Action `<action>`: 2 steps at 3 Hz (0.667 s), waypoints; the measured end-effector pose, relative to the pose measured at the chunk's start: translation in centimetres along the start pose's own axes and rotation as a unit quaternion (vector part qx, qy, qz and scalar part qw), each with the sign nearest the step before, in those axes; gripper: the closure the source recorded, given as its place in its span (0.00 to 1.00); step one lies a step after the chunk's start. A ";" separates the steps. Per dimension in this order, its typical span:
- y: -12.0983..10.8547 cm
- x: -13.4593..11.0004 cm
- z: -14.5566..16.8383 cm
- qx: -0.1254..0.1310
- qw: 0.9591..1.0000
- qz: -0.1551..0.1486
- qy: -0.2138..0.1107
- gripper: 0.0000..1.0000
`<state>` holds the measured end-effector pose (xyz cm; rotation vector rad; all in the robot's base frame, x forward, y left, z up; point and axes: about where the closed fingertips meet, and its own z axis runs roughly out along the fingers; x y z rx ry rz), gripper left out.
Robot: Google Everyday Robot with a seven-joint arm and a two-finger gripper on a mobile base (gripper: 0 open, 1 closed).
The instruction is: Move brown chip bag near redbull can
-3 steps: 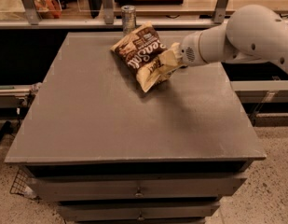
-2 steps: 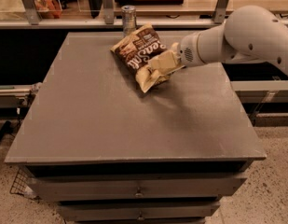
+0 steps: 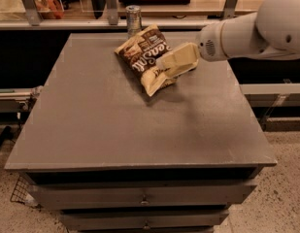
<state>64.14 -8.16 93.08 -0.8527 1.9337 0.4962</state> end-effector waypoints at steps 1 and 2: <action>1.7 -3.2 -9.1 0.003 0.998 -0.050 -0.047 0.00; 1.9 -4.3 -18.0 0.037 0.993 -0.080 -0.075 0.00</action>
Offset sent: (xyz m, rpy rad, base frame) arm -0.1719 -0.1663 0.1864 -0.0294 -0.3527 -0.0487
